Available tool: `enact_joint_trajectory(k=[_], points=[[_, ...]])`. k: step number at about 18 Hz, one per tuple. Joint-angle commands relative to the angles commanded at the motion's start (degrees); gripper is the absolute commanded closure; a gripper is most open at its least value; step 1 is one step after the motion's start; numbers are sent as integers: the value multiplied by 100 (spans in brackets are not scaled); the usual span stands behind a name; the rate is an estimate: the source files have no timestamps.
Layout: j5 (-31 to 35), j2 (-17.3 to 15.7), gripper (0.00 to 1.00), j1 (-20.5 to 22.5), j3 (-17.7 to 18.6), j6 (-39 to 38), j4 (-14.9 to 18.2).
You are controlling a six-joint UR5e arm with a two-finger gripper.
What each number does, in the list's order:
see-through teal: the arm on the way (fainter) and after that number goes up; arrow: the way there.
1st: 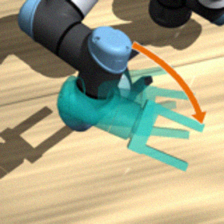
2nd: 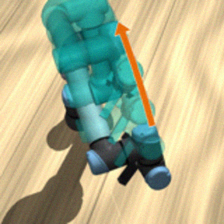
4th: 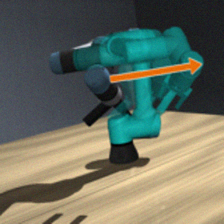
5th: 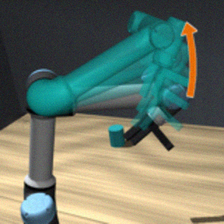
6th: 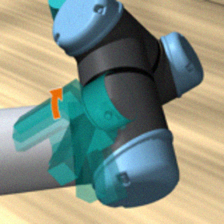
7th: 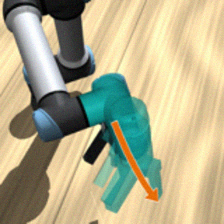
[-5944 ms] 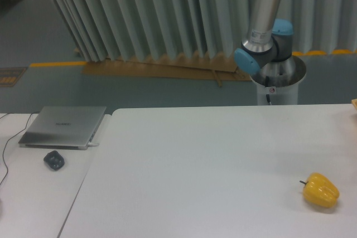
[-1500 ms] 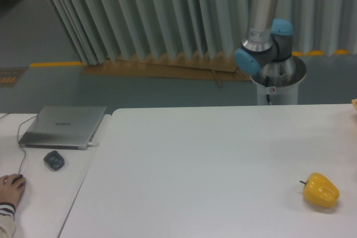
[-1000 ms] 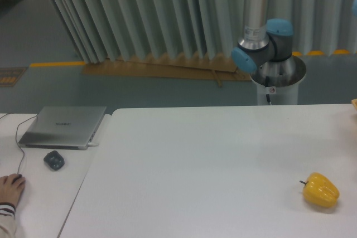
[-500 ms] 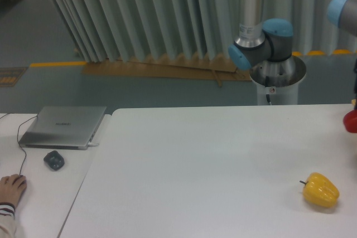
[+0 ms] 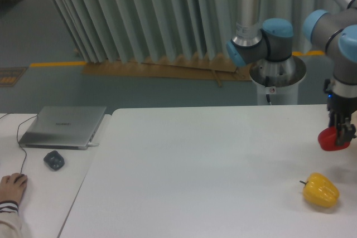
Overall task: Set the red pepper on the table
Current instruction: 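Carry the red bell pepper in the gripper down toward the table, then lower the held red pepper beside the yellow pepper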
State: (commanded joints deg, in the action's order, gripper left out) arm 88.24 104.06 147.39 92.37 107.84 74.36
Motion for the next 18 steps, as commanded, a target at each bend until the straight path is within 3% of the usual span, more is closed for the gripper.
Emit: enact_joint_trajectory(k=[15, 18], points=[[466, 176, 42, 0, 105, 844, -220], [475, 334, 42, -18, 105, 949, -237]])
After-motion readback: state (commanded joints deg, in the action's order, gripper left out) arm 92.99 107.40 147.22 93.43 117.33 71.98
